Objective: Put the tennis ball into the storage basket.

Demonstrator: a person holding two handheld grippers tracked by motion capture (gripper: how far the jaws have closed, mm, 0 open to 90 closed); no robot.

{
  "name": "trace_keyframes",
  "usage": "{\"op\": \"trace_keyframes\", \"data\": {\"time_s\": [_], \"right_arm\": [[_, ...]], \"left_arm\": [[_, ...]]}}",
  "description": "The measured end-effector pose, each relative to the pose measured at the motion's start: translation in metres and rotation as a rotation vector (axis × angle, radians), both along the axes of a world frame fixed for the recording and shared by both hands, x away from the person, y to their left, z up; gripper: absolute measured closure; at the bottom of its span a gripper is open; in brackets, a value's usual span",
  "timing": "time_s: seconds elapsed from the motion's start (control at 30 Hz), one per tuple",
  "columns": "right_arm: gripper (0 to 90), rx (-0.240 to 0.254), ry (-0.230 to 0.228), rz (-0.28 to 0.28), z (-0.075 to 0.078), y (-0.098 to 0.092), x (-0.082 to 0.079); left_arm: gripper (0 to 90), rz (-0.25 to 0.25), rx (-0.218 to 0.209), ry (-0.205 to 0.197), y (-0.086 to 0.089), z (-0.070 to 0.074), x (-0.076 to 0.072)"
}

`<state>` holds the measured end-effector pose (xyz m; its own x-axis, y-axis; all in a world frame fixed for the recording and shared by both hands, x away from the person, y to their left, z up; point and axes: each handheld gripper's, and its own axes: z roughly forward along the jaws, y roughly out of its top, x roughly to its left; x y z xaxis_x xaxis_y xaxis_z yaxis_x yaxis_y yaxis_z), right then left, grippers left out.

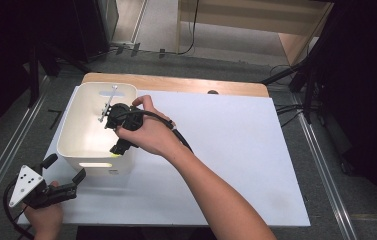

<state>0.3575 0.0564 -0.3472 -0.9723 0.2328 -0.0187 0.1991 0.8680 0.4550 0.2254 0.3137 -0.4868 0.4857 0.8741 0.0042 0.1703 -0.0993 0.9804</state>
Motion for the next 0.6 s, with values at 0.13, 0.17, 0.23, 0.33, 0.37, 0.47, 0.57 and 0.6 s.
{"op": "trace_keyframes", "data": {"time_s": [0.13,0.17,0.23,0.33,0.37,0.47,0.57,0.6], "right_arm": [[10.5,0.009,-0.014,-0.007,0.004,-0.006,-0.002],[10.4,0.01,-0.018,-0.007,0.005,-0.008,-0.002],[10.1,0.028,-0.019,-0.022,0.008,-0.015,-0.004],[10.0,0.042,-0.017,-0.031,0.008,-0.02,-0.006],[9.9,0.047,-0.02,-0.035,0.008,-0.022,-0.006],[8.9,0.051,-0.021,-0.051,0.006,-0.031,-0.008],[5.9,0.059,-0.011,-0.055,0.004,-0.037,-0.009],[5.9,0.059,-0.011,-0.055,0.004,-0.037,-0.009]], "left_arm": [[0.0,0.001,0.001,0.001,0.0,0.0,0.0],[0.0,0.001,0.004,0.001,0.0,0.0,0.0],[0.0,0.001,0.004,0.002,0.0,0.0,0.0],[0.0,0.001,0.004,0.001,0.0,0.0,0.0],[0.0,0.001,0.005,0.002,0.0,0.0,0.0],[0.0,0.001,0.006,0.002,0.0,0.0,0.0],[0.0,0.001,0.006,0.002,0.0,0.0,0.0],[0.0,0.001,0.007,0.002,0.0,0.0,0.0]]}}
